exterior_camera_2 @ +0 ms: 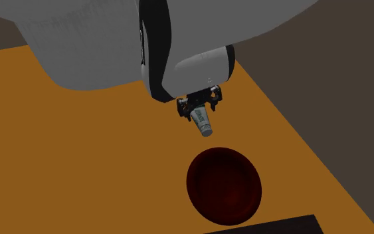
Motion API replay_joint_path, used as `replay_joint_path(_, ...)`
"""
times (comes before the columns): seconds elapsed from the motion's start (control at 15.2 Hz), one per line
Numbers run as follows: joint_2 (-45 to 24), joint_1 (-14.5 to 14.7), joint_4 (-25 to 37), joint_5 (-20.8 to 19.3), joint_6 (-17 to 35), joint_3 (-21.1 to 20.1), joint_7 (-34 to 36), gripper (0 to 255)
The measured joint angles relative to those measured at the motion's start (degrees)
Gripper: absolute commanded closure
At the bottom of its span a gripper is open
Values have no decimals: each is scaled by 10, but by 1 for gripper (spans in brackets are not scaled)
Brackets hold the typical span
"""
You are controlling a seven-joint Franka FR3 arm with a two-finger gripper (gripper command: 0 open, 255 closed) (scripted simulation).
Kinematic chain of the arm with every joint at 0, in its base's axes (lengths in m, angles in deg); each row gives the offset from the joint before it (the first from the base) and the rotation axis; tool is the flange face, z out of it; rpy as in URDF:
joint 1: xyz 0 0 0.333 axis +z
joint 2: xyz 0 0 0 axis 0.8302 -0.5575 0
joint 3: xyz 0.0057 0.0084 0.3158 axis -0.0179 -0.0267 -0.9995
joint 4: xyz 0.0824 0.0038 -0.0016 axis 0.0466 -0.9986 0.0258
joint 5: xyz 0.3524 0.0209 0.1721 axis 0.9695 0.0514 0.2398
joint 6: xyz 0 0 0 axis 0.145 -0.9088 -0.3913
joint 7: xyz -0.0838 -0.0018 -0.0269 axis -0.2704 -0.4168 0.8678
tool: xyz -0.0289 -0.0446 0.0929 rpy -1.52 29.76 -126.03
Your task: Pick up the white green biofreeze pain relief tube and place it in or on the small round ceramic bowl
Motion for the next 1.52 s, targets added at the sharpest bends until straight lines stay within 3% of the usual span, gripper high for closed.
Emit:
replay_joint_path(0.73,-38,-1,11,-4,26,3,3,0)
replay_joint_path(0.79,-38,-1,11,-4,26,3,3,255)
replay_joint_path(1.52,-36,0,11,-3,25,3,3,255)
